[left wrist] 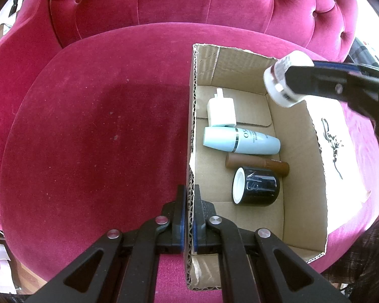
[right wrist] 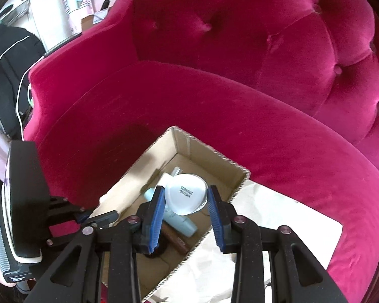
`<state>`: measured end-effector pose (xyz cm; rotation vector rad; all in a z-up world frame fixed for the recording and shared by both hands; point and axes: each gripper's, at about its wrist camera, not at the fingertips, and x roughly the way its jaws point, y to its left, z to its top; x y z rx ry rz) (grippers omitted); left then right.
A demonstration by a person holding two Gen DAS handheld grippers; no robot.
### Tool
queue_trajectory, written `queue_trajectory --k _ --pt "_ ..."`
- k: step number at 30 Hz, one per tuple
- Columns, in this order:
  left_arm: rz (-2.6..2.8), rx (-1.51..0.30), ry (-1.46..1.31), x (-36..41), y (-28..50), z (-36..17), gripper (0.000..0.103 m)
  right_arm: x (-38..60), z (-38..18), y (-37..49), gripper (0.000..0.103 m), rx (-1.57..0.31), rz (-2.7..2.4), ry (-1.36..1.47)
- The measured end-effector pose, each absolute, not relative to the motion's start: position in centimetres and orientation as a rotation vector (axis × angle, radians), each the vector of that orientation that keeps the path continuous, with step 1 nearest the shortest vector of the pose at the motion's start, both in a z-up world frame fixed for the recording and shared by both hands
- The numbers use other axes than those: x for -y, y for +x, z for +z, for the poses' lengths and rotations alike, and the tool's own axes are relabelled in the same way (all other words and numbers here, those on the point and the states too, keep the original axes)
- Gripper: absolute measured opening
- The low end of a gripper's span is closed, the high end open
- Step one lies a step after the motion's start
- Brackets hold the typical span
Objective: Organize rigid objects
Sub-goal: 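Carry the white jar over the box and release it inside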
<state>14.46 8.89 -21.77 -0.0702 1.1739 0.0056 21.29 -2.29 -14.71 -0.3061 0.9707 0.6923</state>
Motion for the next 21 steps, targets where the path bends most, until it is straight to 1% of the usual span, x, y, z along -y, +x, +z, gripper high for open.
queue_trajectory --k 21 --pt "0.004 -1.175 -0.069 -8.9 14.5 -21.7 0.003 -0.5 -16.8 18.8 0.036 -1.012 0.778 -0.374"
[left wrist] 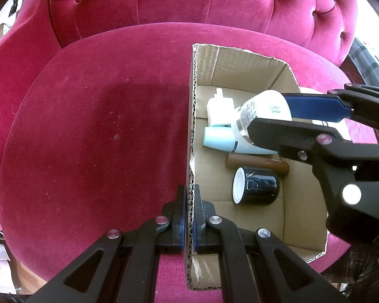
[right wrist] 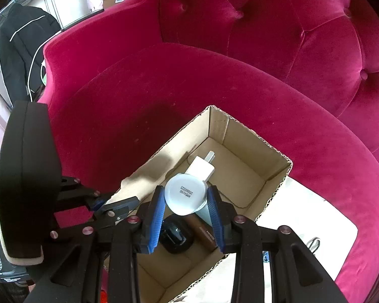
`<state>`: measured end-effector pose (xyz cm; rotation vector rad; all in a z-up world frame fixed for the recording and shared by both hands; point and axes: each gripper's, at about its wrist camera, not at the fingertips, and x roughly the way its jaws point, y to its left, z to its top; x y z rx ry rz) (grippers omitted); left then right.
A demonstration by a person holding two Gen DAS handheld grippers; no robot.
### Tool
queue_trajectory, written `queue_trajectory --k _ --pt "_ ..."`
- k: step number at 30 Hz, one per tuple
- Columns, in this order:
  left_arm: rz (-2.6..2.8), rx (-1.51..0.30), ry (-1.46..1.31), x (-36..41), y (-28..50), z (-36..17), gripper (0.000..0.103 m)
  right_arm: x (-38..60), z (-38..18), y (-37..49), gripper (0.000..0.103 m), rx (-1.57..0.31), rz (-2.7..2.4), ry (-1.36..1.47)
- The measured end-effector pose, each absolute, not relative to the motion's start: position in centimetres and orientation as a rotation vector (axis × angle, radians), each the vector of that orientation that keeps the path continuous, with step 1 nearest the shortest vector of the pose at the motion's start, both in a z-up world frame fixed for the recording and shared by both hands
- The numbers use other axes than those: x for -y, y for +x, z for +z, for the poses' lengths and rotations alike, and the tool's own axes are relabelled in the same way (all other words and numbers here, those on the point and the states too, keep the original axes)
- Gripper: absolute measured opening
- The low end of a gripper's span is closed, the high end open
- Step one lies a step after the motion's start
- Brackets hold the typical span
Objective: Organize rigid objects
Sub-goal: 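Carry the white jar over the box and release it inside, then withdraw the right gripper from the box back over the paper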
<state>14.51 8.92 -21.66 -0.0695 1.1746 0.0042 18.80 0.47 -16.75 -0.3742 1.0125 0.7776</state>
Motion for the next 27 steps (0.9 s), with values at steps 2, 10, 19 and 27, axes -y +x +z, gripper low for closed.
queue_trajectory --k 2,10,19,27 --pt "0.004 -1.174 -0.070 -8.9 14.5 -21.6 0.004 -0.5 -16.9 18.8 0.036 -1.015 0.781 -0.379" --pt "0.005 -1.174 -0.069 -8.9 14.5 -21.7 0.003 -0.5 -17.1 19.2 0.037 -1.017 0.774 -0.372" --pt "0.005 -1.172 -0.069 -8.9 14.5 -21.5 0.003 -0.4 -17.2 19.5 0.071 -0.991 0.741 -0.385" --pt "0.006 -1.171 -0.069 -8.8 14.3 -21.5 0.003 -0.1 -17.5 20.3 0.098 -0.985 0.719 -0.379"
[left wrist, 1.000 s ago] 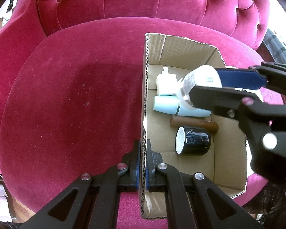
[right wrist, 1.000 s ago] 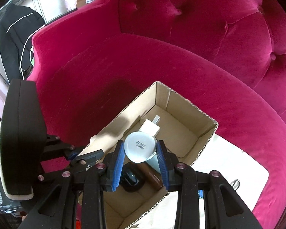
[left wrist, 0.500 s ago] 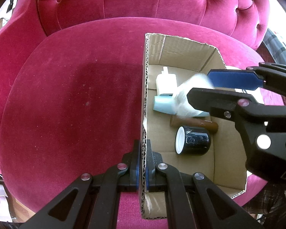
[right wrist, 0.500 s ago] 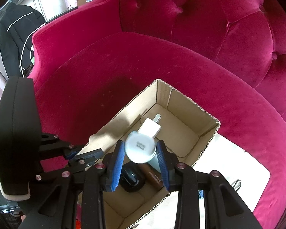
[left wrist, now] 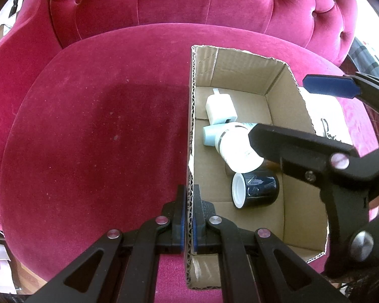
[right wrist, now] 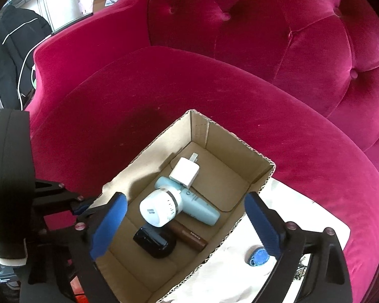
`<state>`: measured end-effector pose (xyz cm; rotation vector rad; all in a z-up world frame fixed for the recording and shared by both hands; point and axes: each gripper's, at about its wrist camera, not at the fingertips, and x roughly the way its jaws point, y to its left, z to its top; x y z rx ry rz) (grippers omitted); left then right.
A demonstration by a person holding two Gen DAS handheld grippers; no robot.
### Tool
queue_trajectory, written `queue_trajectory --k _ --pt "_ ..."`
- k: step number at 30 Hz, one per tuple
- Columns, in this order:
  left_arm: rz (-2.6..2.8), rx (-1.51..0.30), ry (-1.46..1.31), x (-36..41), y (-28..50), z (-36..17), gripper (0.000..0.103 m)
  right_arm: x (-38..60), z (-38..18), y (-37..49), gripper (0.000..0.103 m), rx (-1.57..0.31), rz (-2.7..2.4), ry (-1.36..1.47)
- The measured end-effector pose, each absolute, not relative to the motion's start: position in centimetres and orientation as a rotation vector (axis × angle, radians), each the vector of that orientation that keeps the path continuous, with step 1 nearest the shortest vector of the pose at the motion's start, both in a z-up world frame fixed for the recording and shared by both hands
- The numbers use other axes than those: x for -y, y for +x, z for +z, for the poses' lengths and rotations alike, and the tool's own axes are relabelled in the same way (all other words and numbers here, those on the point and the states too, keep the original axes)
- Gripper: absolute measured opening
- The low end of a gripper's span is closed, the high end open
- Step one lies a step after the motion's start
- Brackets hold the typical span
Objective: Organize rigid objects
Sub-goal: 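Withdraw the right gripper from the box back over the paper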
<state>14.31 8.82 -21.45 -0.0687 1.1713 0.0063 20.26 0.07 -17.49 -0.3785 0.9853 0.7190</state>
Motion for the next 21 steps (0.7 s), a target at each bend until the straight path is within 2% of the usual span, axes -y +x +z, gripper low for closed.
queue_trajectory --k 21 --pt "0.006 -1.171 -0.068 -8.9 14.3 -21.3 0.003 3.4 -16.5 21.9 0.100 -0.962 0.626 -0.332"
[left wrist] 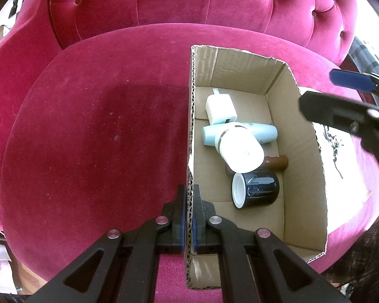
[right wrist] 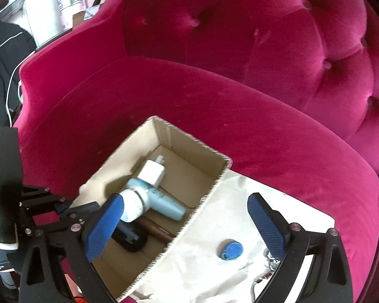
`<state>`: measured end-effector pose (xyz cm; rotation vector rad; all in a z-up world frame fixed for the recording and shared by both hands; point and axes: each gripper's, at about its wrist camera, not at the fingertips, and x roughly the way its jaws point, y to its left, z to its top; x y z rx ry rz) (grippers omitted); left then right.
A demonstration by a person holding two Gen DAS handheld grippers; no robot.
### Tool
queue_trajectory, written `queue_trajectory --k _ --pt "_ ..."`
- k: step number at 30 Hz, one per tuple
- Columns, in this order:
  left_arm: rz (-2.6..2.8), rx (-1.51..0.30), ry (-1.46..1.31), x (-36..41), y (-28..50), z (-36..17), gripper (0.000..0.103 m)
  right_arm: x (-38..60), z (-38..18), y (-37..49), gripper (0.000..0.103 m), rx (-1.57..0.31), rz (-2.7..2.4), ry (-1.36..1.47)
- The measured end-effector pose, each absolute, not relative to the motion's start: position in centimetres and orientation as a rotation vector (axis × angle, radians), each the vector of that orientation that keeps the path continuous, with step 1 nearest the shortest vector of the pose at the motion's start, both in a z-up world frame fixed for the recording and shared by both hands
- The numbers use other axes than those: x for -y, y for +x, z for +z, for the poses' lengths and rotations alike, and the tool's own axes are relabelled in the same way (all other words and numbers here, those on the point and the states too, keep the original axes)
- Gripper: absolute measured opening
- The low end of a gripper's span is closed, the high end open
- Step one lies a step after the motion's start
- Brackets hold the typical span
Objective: Organize rigid objects
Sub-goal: 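Withdraw the right gripper from the box back over the paper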
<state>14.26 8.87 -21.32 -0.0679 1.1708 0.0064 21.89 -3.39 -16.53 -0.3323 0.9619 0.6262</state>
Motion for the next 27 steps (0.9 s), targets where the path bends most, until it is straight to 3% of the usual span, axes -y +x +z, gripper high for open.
queue_trajectory --k 27 --pt "0.010 -1.168 -0.065 -9.1 14.1 -21.3 0.003 14.7 -18.1 25.0 0.100 -1.054 0.323 -0.199"
